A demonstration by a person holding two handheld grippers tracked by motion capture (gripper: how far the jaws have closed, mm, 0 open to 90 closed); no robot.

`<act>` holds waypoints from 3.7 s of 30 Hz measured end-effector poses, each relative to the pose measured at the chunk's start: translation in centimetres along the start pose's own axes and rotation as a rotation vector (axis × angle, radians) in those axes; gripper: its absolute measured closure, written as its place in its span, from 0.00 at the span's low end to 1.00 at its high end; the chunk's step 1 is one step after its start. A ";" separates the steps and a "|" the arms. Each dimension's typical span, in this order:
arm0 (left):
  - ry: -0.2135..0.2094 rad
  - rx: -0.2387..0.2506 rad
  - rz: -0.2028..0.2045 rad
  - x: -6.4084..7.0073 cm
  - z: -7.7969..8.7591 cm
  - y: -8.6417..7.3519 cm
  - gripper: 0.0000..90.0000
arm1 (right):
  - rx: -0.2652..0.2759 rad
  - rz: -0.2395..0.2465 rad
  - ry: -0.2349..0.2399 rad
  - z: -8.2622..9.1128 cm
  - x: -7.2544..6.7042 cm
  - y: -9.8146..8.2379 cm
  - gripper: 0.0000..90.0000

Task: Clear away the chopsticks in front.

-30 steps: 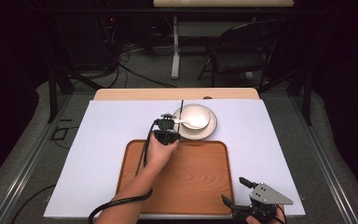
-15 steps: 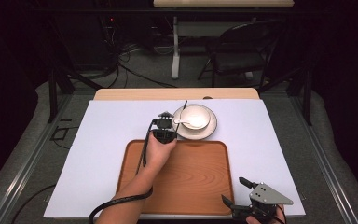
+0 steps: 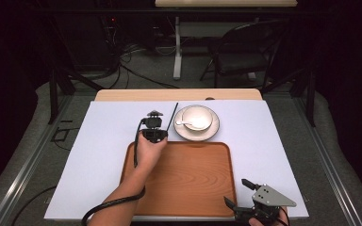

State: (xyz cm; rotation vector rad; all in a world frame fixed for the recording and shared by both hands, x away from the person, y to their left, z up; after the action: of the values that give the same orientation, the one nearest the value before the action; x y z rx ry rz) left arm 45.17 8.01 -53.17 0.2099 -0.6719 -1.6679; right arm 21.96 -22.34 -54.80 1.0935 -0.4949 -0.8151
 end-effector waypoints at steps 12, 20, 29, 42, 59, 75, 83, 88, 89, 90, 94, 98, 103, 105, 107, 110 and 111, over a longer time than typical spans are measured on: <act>-0.008 0.099 0.029 -4.2 5.6 -0.3 0.96 | -0.004 0.000 -0.006 -0.1 0.1 0.0 0.16; -0.030 0.141 0.020 -5.8 9.1 -2.1 0.96 | -0.004 -0.001 -0.010 -0.1 0.1 0.0 0.16; -0.084 0.178 0.008 -7.3 13.2 -6.5 0.96 | -0.007 -0.001 -0.011 -0.1 0.0 0.0 0.16; -0.056 0.207 -0.017 -8.1 16.2 -12.7 0.96 | -0.009 0.000 -0.013 -0.3 0.0 0.0 0.16; -0.020 0.174 0.000 -8.6 15.7 -17.8 0.96 | -0.018 -0.004 -0.012 -0.5 -0.2 -0.1 0.16; -0.032 0.095 0.025 -8.8 12.4 -18.9 0.96 | -0.022 -0.008 -0.008 -0.6 -0.2 -0.1 0.16; -0.032 0.066 0.011 -8.5 11.6 -19.1 0.96 | -0.025 -0.012 -0.007 -0.7 -0.2 -0.2 0.16; -0.029 0.060 0.010 -8.4 11.4 -19.3 0.95 | -0.025 -0.013 -0.007 -0.6 -0.2 -0.2 0.16; -0.031 0.058 0.011 -8.4 11.4 -19.3 0.95 | -0.025 -0.013 -0.008 -0.6 -0.2 -0.2 0.16; -0.032 0.060 0.011 -8.4 11.4 -19.3 0.95 | -0.024 -0.014 -0.007 -0.6 -0.2 -0.2 0.16; -0.041 0.064 0.010 -8.4 11.4 -19.3 0.91 | -0.024 -0.009 -0.007 -0.7 -0.2 -0.2 0.16; -0.032 0.077 -0.014 -8.3 11.6 -19.4 0.86 | -0.024 -0.015 -0.007 -0.6 -0.2 -0.2 0.16; -0.040 0.105 -0.021 -8.3 11.8 -19.3 0.74 | -0.025 -0.015 -0.013 -0.7 -0.1 -0.2 0.16; -0.028 0.117 -0.028 -8.2 11.9 -19.3 0.71 | -0.026 -0.013 -0.013 -0.8 -0.1 -0.2 0.16; -0.014 0.136 -0.050 -8.0 12.1 -19.3 0.64 | -0.031 -0.017 -0.016 -0.9 -0.1 -0.2 0.16; -0.001 0.178 -0.084 -8.0 12.2 -19.3 0.56 | -0.034 -0.019 -0.017 -0.9 -0.2 -0.3 0.16; 0.008 0.206 -0.114 -8.0 12.4 -19.1 0.54 | -0.035 -0.016 -0.020 -0.9 -0.2 -0.3 0.16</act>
State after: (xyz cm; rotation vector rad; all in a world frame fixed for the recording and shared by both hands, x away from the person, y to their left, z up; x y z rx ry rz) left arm 24.80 20.71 -55.15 0.4086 -0.8388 -1.7050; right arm 22.39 -21.69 -55.43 1.0589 -0.4869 -0.8466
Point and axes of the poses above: each handheld gripper's, and its own axes: z roughly backward along the jaws, y roughly out of its top, x roughly to its right, the point moved 3 cm from there along -z, roughly forward along the jaws, and after that the axes turned 1 degree about -z, right-handed, at the moved point
